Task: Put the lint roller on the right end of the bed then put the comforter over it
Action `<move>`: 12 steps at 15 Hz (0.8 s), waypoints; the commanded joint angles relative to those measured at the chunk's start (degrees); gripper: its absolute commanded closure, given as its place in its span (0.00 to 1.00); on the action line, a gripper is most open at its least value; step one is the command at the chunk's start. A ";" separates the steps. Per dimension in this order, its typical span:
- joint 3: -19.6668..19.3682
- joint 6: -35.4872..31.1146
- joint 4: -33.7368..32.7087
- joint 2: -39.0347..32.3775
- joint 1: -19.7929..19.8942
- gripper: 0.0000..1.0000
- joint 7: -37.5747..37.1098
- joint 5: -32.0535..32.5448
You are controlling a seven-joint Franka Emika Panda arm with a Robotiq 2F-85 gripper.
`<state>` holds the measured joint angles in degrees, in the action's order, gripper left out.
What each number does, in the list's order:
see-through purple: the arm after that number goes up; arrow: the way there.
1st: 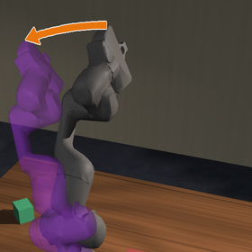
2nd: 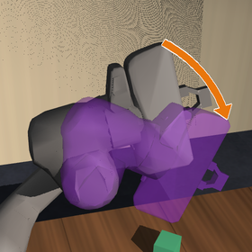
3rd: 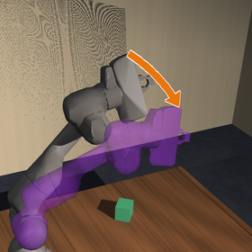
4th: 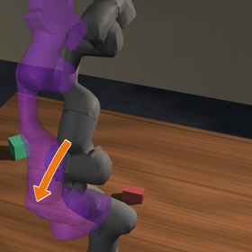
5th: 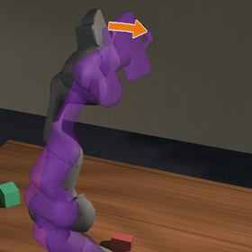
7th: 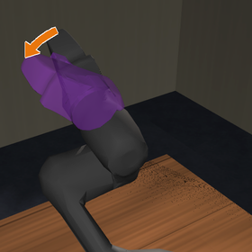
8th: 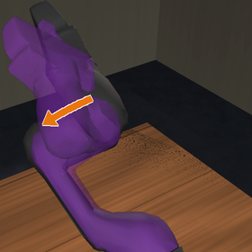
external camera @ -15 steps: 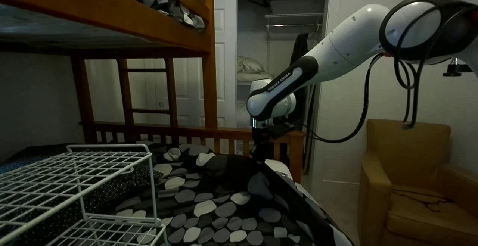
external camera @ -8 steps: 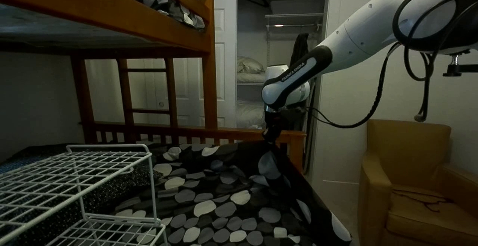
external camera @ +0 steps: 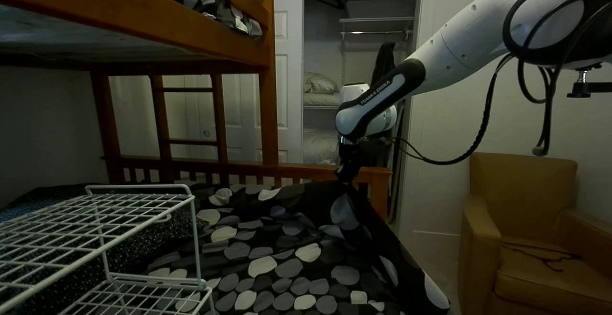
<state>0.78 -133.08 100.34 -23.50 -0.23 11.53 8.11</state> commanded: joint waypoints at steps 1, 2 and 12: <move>-2.94 -4.22 -4.00 -1.87 1.42 0.99 -2.44 1.89; -3.73 -5.96 -4.76 -2.17 1.86 0.99 -3.14 1.79; -6.18 -11.91 -11.75 -6.76 5.60 0.96 -1.61 0.71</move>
<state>-5.90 -145.23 88.73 -30.31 4.93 10.03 8.52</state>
